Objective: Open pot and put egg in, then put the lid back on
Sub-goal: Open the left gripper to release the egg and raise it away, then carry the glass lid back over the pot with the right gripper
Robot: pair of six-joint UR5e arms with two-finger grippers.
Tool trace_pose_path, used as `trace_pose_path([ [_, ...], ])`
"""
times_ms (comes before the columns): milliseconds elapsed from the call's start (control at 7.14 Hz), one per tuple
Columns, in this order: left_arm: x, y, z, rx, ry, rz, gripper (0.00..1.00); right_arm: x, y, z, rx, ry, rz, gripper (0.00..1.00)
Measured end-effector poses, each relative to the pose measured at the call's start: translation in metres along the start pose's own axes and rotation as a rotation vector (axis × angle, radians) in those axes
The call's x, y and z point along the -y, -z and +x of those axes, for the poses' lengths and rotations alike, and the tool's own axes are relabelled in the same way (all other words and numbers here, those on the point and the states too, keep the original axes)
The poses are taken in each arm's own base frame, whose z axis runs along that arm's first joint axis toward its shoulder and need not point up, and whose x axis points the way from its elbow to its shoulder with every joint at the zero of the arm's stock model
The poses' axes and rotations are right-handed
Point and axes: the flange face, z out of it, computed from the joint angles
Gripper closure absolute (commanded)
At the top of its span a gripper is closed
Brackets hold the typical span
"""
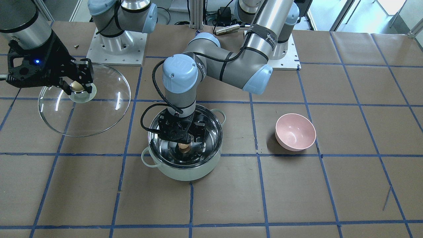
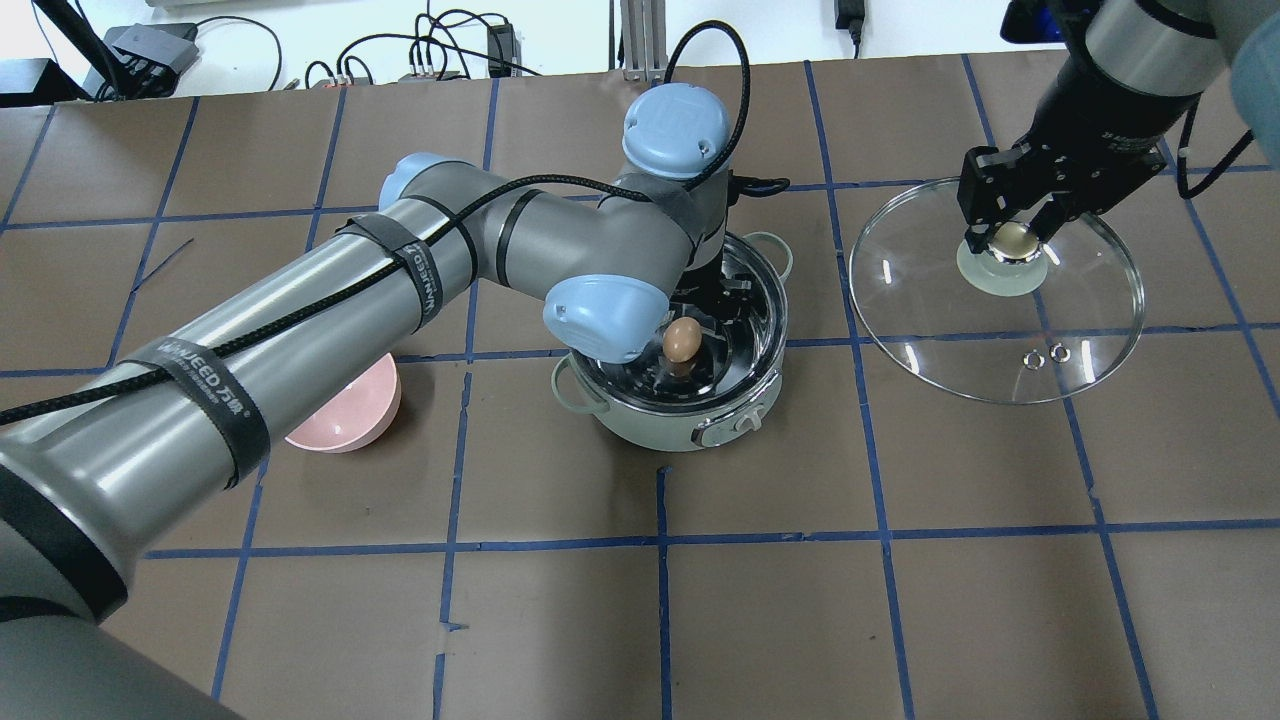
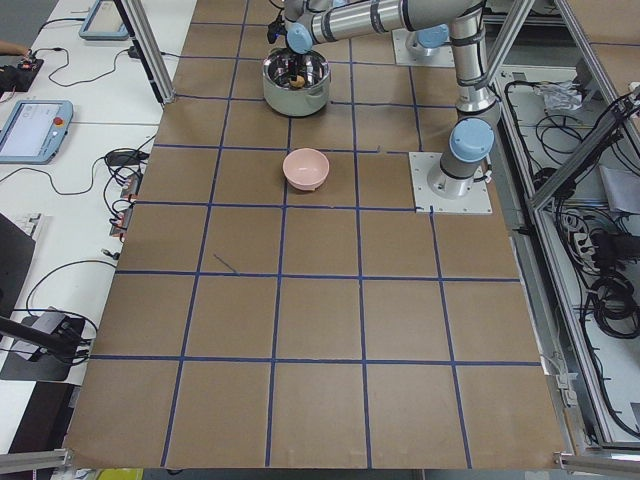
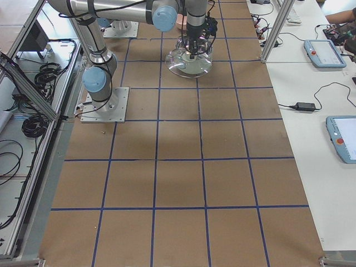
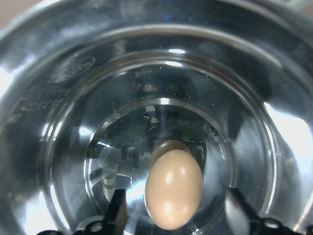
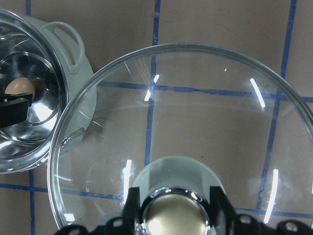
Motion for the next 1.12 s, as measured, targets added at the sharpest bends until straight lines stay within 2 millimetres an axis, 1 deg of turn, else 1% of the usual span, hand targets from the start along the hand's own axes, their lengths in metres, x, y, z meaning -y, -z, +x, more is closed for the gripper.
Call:
trace_pose_path([
  [140,-0.004,0.036,-0.011,-0.003,0.006,0.023,0.00,0.000,0.000,-0.001,0.001,0.001,0.001,0.79],
  [280,-0.015,0.083,-0.034,-0.002,0.032,0.022,0.00,-0.001,0.002,-0.003,0.002,-0.002,0.005,0.79],
  [420,-0.031,0.131,-0.064,0.001,0.063,0.014,0.00,-0.002,0.003,-0.009,0.003,-0.020,0.010,0.79],
  [560,-0.049,0.169,-0.098,0.009,0.085,0.002,0.00,-0.003,0.004,-0.023,0.005,-0.037,0.017,0.79],
  [700,-0.062,0.191,-0.132,0.018,0.103,-0.009,0.00,-0.001,0.001,-0.044,0.005,-0.037,0.026,0.79],
  [840,-0.066,0.204,-0.163,0.020,0.117,-0.010,0.00,0.004,-0.007,-0.071,0.014,-0.042,0.042,0.79],
  [980,-0.068,0.214,-0.188,0.022,0.113,0.001,0.00,0.012,-0.020,-0.104,0.033,-0.054,0.060,0.79],
  [1120,-0.068,0.218,-0.207,0.025,0.076,0.010,0.00,0.019,-0.034,-0.138,0.048,-0.069,0.078,0.79],
])
